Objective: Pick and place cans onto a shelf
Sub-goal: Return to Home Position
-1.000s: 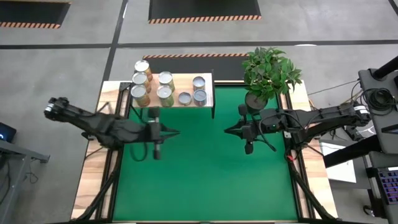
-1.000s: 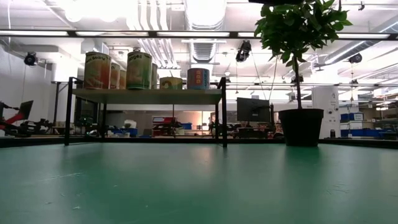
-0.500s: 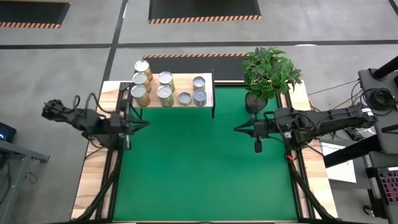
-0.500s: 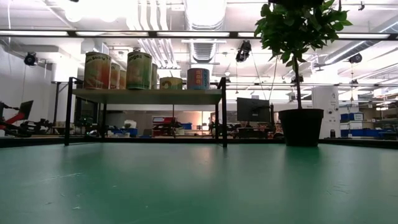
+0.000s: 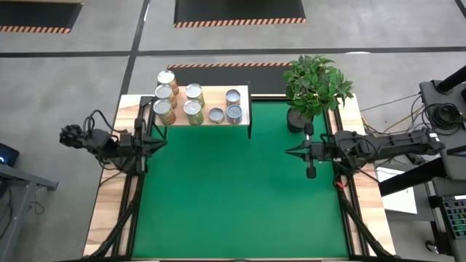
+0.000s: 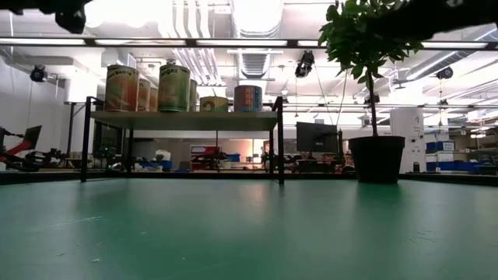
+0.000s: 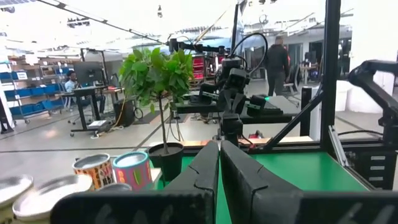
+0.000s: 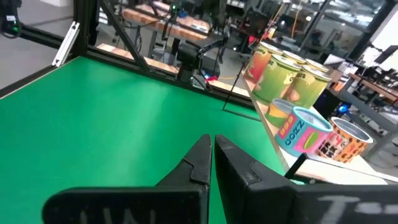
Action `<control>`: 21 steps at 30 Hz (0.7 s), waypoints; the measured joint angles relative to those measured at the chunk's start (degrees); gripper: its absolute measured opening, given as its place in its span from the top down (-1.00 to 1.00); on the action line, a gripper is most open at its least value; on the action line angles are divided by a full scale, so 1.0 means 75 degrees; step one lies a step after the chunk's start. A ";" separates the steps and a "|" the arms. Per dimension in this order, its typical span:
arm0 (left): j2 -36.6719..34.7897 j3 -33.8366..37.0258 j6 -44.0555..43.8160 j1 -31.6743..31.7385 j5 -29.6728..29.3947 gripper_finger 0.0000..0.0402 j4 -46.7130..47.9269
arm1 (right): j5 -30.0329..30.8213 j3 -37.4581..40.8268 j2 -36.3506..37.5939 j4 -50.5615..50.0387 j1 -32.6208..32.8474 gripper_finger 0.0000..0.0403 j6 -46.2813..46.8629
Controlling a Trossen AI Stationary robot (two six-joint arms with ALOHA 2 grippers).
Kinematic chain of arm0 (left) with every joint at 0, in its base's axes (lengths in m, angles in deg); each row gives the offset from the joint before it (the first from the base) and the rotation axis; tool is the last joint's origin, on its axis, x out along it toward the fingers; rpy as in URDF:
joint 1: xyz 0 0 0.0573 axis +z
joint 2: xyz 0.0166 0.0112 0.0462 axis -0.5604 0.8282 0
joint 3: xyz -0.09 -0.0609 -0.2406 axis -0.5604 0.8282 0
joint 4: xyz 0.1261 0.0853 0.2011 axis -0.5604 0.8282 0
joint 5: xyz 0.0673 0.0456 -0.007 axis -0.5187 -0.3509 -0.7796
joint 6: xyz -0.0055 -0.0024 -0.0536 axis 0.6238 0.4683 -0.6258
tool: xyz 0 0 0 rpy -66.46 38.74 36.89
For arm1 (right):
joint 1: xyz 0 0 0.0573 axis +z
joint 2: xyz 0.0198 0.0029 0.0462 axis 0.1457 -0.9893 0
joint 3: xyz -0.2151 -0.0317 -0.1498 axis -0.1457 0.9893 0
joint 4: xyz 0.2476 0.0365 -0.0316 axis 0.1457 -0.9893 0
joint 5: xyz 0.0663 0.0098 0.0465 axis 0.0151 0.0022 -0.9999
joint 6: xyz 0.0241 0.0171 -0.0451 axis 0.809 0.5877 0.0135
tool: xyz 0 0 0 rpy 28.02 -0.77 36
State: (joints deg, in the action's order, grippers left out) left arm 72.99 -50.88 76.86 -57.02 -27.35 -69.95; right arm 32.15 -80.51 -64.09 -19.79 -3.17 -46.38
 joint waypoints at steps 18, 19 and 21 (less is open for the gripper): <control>-0.0978 0.1749 -0.0155 0.0009 -0.0134 1.00 -0.0392 | 0.0010 0.2105 0.3236 -0.0130 0.0000 0.96 -0.0385; -0.0979 0.1834 -0.0172 0.0009 -0.0138 1.00 -0.0423 | 0.0009 0.2171 0.3436 -0.0258 0.0000 0.96 -0.0500; -0.0979 0.2027 -0.0220 0.0009 -0.0137 1.00 -0.0450 | 0.0021 0.2295 0.3817 -0.0382 0.0001 0.96 -0.0573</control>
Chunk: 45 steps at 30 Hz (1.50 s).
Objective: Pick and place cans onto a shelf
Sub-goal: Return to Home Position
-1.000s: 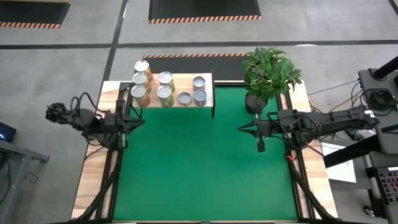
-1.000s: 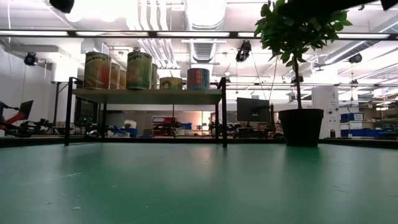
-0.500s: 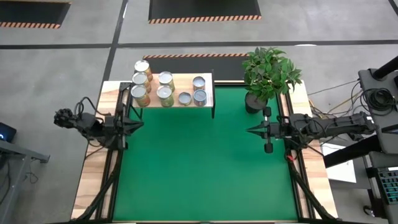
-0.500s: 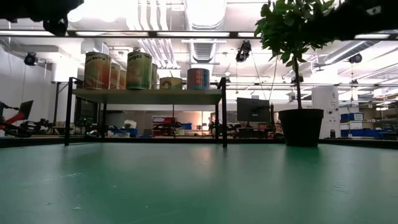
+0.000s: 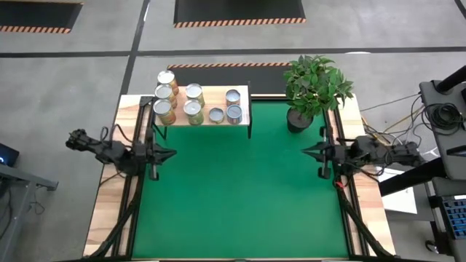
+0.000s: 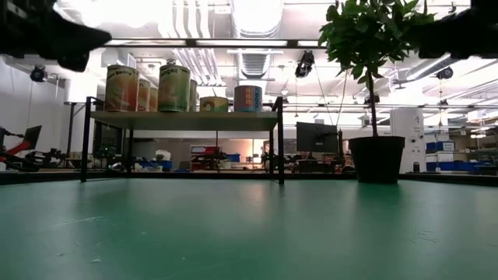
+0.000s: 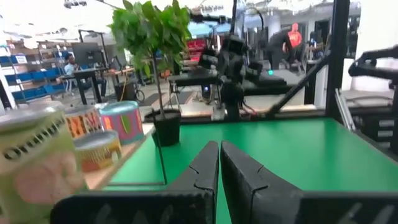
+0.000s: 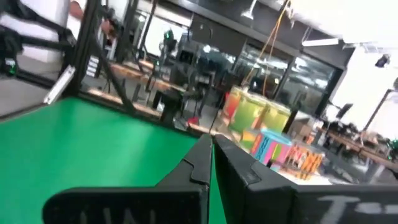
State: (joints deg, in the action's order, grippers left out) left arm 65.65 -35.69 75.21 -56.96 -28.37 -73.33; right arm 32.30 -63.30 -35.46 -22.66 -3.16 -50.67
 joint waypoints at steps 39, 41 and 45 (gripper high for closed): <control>0.0347 0.1064 0.0114 0.0035 -0.0201 1.00 -0.1006 | -0.0018 0.0631 -0.0742 -0.0461 -0.0001 0.96 0.1229; 0.0348 0.1064 0.0113 0.0035 -0.0201 1.00 -0.1007 | -0.0019 0.0631 -0.0742 -0.0457 -0.0001 0.96 0.1229; 0.0358 0.1067 0.0113 0.0035 -0.0198 1.00 -0.1007 | -0.0018 0.0631 -0.0742 -0.0447 -0.0001 0.96 0.1229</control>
